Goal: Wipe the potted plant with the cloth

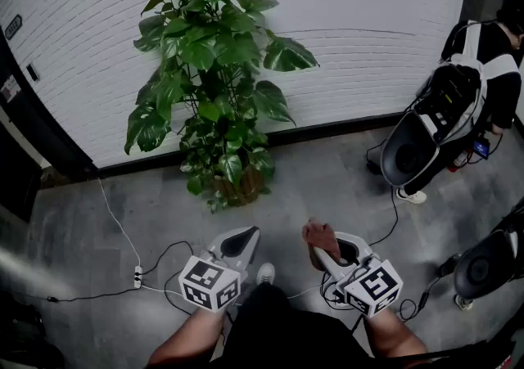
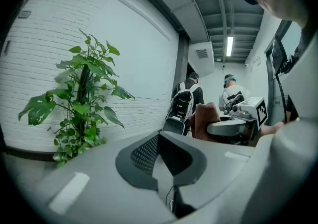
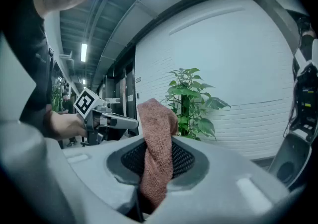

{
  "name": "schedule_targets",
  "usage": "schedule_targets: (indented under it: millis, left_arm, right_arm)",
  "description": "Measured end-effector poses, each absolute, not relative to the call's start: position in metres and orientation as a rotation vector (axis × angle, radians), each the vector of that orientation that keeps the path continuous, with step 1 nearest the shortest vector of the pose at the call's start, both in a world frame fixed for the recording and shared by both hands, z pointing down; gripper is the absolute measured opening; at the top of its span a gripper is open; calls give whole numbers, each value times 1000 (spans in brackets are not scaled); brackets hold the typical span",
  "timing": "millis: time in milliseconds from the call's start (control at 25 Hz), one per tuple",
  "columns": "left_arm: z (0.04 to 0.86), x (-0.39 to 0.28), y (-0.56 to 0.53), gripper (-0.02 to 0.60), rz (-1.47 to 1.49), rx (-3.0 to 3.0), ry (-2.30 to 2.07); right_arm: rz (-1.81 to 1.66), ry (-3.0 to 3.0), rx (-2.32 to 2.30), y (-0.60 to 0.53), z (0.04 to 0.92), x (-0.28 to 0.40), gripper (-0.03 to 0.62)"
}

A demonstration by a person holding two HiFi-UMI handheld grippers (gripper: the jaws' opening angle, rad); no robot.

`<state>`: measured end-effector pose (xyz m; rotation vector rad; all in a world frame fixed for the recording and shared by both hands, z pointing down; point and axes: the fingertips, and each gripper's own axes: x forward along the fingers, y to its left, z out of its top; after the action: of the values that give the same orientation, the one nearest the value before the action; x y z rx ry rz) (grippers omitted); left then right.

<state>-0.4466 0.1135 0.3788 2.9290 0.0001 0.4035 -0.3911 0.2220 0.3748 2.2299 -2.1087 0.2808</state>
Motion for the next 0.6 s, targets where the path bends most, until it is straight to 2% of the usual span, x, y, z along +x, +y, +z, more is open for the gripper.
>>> schedule_targets:
  millis: [360,600]
  left_arm:
    - [397,-362,60,18,413,2920,70]
    - [396,-281,4,21,410,2948,79]
  right_arm:
    - [298,-2043,2262,170,388,-311,69]
    - [240,-1991,2254,120,373,-232,69]
